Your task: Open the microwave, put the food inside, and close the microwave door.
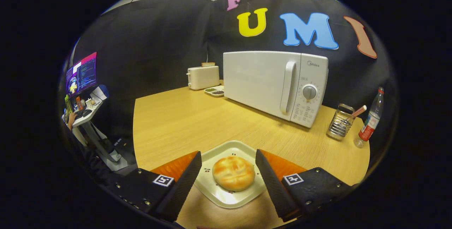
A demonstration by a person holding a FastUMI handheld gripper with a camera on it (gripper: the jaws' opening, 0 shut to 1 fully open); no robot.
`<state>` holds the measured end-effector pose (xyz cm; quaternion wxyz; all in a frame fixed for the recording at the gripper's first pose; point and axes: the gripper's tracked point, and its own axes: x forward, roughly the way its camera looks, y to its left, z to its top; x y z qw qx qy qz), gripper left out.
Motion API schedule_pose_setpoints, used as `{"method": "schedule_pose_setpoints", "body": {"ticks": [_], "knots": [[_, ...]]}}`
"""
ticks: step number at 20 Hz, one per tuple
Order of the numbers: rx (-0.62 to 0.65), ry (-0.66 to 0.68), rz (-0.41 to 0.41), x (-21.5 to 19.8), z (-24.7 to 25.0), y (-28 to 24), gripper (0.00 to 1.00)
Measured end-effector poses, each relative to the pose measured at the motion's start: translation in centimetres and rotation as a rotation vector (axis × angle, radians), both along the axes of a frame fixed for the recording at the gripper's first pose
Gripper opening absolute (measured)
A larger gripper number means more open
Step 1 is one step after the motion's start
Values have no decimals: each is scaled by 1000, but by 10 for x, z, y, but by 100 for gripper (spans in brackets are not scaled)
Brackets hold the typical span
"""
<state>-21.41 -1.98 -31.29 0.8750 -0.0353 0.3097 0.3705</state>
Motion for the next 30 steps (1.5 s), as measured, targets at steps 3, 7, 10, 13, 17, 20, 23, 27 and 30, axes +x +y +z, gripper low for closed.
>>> {"method": "schedule_pose_setpoints", "body": {"ticks": [3, 7, 10, 13, 17, 20, 23, 27, 30], "knots": [[-51, 46, 37, -9, -20, 1, 97], [-120, 20, 48, -9, -28, -4, 97], [-121, 7, 37, -7, -28, -4, 97], [-86, -26, 6, -1, -14, -3, 97], [54, -123, -164, 45, 41, 23, 97], [57, -168, -286, 77, 47, 27, 97], [83, -153, -453, 112, 48, 21, 97], [138, -148, -615, 158, 44, 13, 97], [109, -188, -691, 189, 44, 4, 93]]}}
